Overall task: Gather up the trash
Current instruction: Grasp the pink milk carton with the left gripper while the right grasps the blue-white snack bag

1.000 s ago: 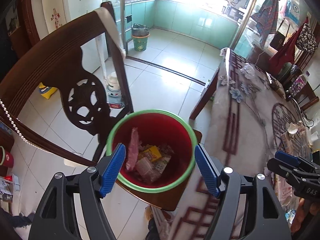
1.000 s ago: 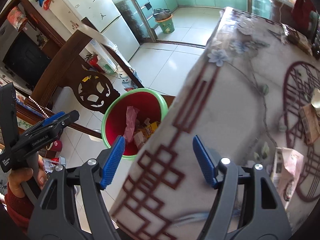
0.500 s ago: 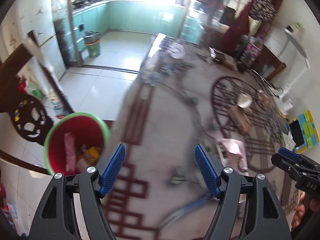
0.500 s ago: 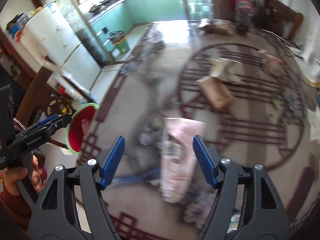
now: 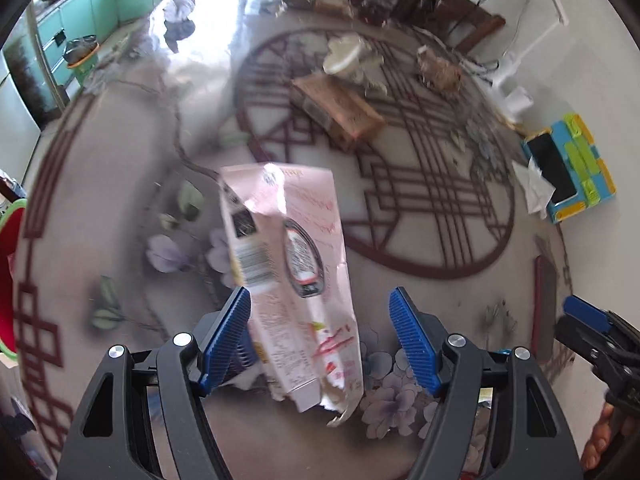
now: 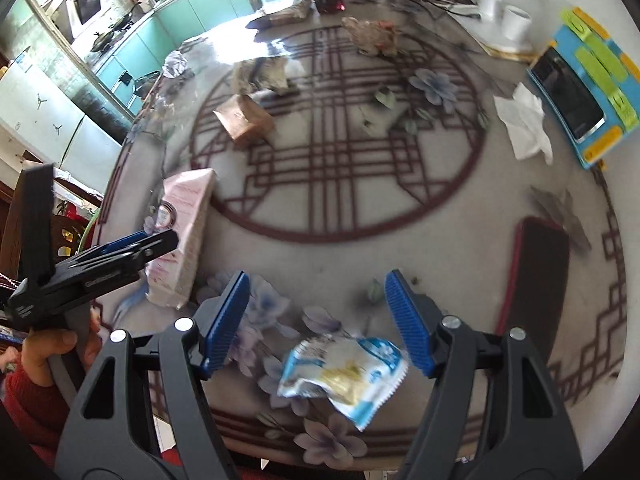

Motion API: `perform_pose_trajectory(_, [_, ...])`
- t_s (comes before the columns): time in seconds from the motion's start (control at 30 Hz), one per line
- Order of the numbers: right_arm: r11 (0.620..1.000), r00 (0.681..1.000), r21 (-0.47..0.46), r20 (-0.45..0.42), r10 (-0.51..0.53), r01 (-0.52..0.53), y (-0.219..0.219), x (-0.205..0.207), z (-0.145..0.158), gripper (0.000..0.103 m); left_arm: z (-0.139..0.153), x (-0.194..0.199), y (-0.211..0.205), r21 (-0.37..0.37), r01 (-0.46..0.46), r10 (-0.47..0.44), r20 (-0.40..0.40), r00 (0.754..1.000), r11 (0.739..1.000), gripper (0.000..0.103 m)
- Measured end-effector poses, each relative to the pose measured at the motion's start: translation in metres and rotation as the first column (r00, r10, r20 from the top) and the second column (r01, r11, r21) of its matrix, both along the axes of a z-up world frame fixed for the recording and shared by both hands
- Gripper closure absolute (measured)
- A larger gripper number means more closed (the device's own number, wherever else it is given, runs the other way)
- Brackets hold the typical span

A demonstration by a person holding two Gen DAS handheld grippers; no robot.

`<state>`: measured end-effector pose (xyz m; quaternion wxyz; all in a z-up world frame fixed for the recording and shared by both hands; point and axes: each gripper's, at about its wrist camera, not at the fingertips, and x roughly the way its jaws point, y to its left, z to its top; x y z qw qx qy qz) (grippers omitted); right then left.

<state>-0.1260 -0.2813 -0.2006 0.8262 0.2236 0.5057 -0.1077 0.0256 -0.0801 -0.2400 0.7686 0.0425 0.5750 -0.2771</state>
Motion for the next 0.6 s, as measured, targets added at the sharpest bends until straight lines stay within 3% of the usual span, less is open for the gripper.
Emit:
perform_pose_trajectory(0.03, [1.0,1.0,0.005,-0.005,-0.007,0.007,-0.002,-0.004,-0.002,0.035,-0.007,-0.001,-0.004,0.013,0.003,-0.003,-0.006,1.0,1.0,0.06])
perform_pose_trajectory(0.07, [1.0,1.0,0.011,-0.013,-0.018,0.018,-0.005,-0.009,-0.005,0.034,-0.013,-0.001,-0.006,0.027,0.005,-0.005,-0.016,1.0,1.0,0.069])
perform_pose_trajectory(0.17, [0.999,0.999,0.029,-0.029,-0.041,0.042,-0.009,-0.023,-0.013,0.033,-0.013,-0.002,-0.009,0.017,0.013,-0.013,0.017,1.0,1.0,0.069])
perform_pose_trajectory(0.6, [0.983,0.986,0.174,-0.166,-0.021,0.051,0.002,-0.038,-0.075,0.032,-0.007,0.007,0.004,0.007,-0.032,0.032,0.014,0.999,0.999,0.072])
